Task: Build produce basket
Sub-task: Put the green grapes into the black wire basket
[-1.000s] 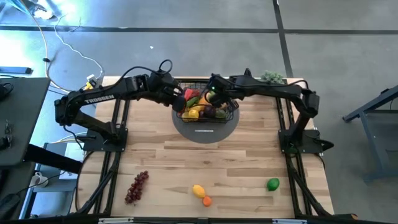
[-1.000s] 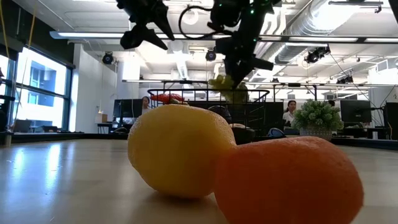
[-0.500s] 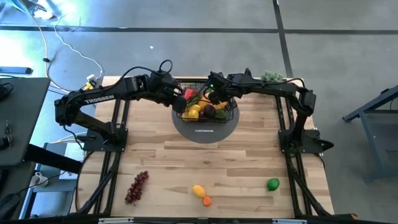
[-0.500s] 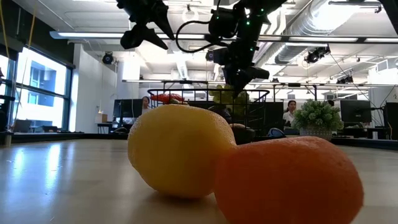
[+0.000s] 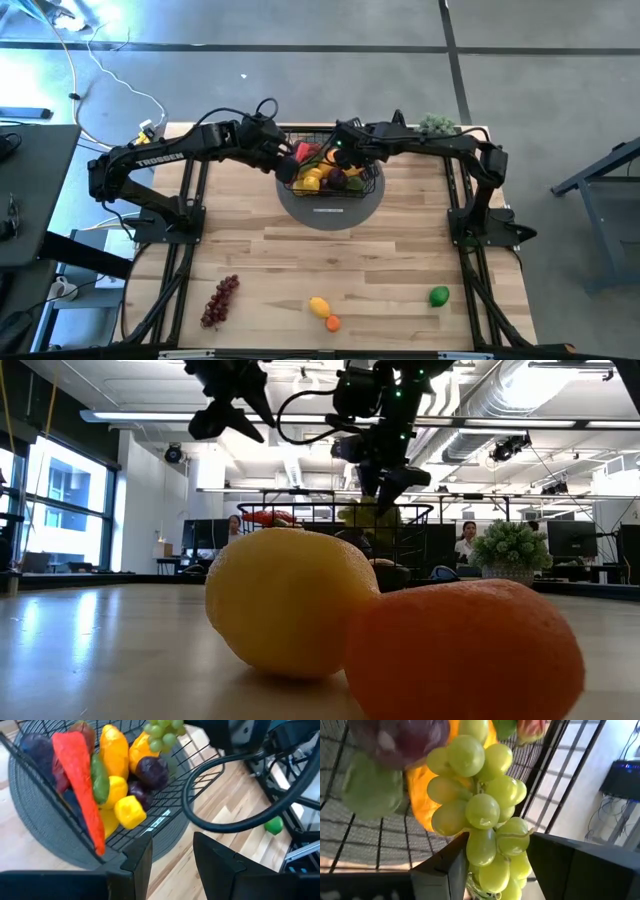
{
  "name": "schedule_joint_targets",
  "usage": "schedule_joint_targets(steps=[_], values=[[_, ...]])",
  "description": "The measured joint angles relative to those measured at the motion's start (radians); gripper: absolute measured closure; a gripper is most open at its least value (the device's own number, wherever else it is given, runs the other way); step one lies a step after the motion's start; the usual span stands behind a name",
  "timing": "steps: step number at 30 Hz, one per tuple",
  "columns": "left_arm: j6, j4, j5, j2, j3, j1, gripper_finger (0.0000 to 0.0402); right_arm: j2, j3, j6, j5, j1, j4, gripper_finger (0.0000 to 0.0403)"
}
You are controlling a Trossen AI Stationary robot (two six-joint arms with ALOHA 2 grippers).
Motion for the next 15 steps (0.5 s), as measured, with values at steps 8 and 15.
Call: schedule_joint_targets(steps=[8,15], values=[[0.000,-0.033,0.001,0.000,0.000,0.000,0.0271,0.000,0.000,0.066,-0.137,0.002,-0.123,0.0233],[0.000,-0.033,0.001,0.000,0.000,0.000,0.0271,0.000,0.000,0.082,-0.163,-0.031,-0.107,0.0233]])
